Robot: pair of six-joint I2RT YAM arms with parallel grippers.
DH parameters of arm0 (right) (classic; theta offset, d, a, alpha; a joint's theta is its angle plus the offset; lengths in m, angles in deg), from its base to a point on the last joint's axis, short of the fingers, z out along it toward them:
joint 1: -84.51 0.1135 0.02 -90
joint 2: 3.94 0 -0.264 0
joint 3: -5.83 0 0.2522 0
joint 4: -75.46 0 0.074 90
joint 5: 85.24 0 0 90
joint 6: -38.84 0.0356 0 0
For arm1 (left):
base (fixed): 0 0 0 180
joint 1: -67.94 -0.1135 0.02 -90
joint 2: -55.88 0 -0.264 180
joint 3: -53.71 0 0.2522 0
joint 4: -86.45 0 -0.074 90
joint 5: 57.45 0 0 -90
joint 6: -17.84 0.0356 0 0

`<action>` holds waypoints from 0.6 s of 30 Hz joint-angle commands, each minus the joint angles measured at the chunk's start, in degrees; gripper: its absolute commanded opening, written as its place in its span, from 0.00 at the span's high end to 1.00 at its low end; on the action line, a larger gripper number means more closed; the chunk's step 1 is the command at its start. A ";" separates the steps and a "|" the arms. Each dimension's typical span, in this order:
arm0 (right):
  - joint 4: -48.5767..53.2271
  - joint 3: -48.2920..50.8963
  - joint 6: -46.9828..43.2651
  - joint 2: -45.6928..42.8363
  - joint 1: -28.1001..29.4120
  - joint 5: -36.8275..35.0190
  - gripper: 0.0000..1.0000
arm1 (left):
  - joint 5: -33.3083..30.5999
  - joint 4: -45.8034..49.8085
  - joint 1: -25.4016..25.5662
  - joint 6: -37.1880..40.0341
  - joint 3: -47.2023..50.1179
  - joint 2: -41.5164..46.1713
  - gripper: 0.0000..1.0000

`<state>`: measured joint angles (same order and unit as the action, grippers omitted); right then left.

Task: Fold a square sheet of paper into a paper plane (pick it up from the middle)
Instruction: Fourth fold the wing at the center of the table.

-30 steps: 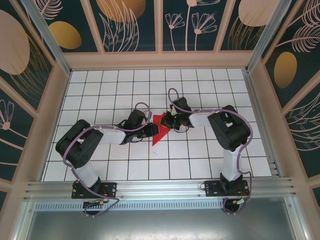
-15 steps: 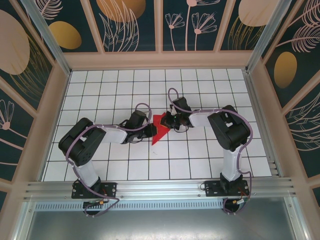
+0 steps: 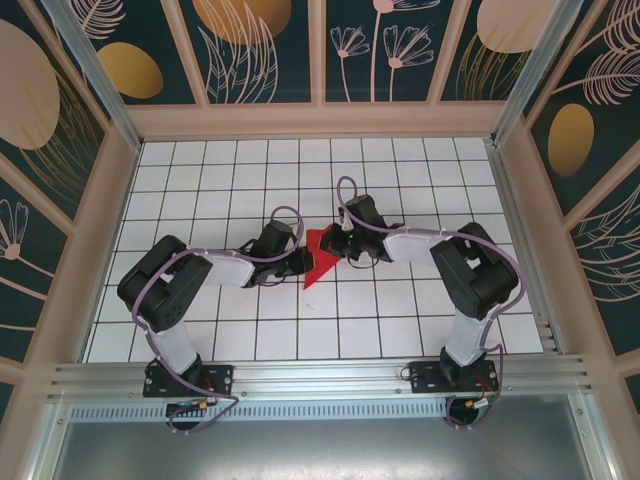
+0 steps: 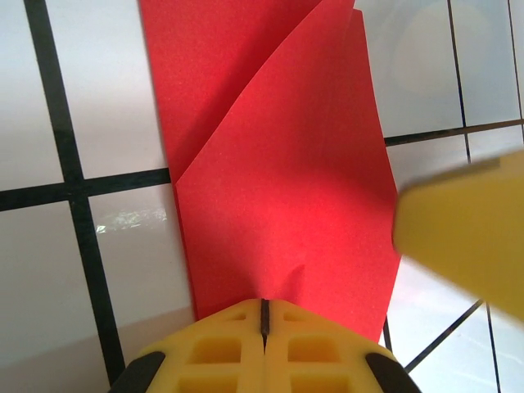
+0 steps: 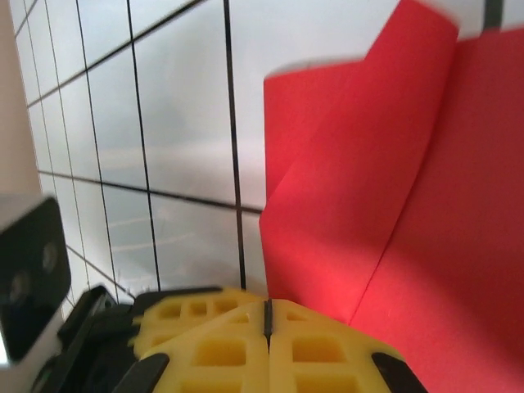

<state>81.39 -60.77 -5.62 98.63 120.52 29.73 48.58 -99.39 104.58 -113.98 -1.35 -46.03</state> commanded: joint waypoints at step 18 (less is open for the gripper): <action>-10.57 6.44 8.93 1.06 2.22 3.15 0.99 | 0.80 -0.76 -0.39 -3.85 2.14 -1.12 1.00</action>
<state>73.96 -54.85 1.87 98.15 122.29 31.35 48.80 -100.90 104.58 -116.39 -0.63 -46.03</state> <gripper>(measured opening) 0.070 0.068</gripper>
